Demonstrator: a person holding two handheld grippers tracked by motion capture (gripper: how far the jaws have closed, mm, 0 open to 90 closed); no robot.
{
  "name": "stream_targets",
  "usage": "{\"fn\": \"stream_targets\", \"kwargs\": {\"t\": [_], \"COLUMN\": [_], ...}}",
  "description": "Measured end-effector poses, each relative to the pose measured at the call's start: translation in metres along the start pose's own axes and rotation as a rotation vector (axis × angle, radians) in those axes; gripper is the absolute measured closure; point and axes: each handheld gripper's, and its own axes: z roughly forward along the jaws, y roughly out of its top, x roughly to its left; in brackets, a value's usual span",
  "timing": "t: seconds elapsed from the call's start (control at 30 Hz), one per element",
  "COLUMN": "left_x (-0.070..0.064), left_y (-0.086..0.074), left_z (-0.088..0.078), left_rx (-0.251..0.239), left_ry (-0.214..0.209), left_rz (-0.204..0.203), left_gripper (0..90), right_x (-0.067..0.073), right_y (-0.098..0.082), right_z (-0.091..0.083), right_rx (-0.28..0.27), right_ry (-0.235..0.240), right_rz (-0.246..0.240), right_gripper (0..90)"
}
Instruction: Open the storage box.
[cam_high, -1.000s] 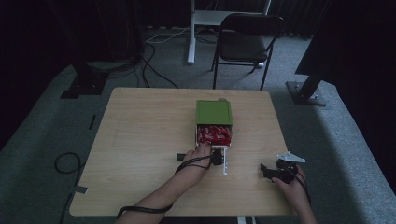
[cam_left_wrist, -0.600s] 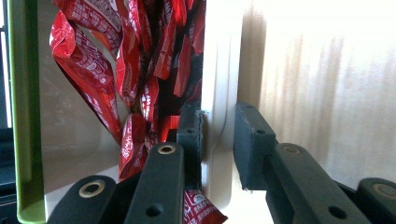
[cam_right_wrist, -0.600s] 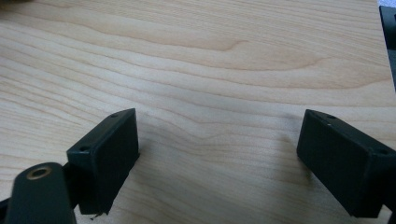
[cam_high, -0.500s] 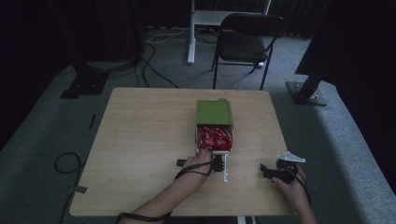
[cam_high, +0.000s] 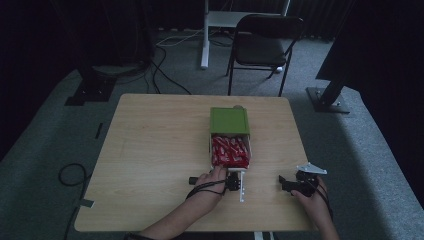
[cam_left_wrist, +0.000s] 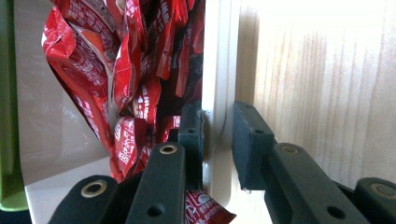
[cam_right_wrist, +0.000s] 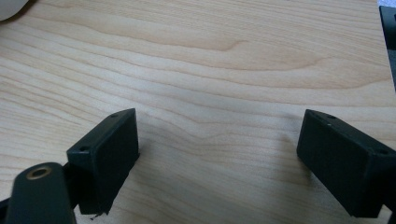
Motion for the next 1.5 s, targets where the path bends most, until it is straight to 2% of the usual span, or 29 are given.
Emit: {"fn": "stream_targets", "kwargs": {"t": [0.1,0.2,0.53,0.97,1.5], "left_x": [-0.003,-0.005,-0.011,-0.015,-0.018], "left_y": [0.0,0.0,0.0,0.002,0.001], "left_z": [-0.002,-0.006,-0.013,-0.024,-0.031], "left_rx": [-0.015,-0.011,-0.017,-0.016,-0.019], "left_ry": [0.009,-0.008,0.001,-0.042,-0.055], "left_rz": [-0.003,-0.006,0.003,0.002,0.003], "left_gripper": [75.9,75.8,75.7,75.7,75.7], "right_x": [0.0,0.0,0.0,0.0,0.0], "right_y": [0.0,0.0,0.0,0.0,0.0], "right_z": [0.0,0.0,0.0,0.0,0.0], "right_rx": [0.0,0.0,0.0,0.0,0.0], "right_ry": [0.0,0.0,0.0,0.0,0.0], "right_rz": [0.0,0.0,0.0,0.0,0.0], "right_gripper": [12.2,12.2,12.2,12.2,12.2]}}
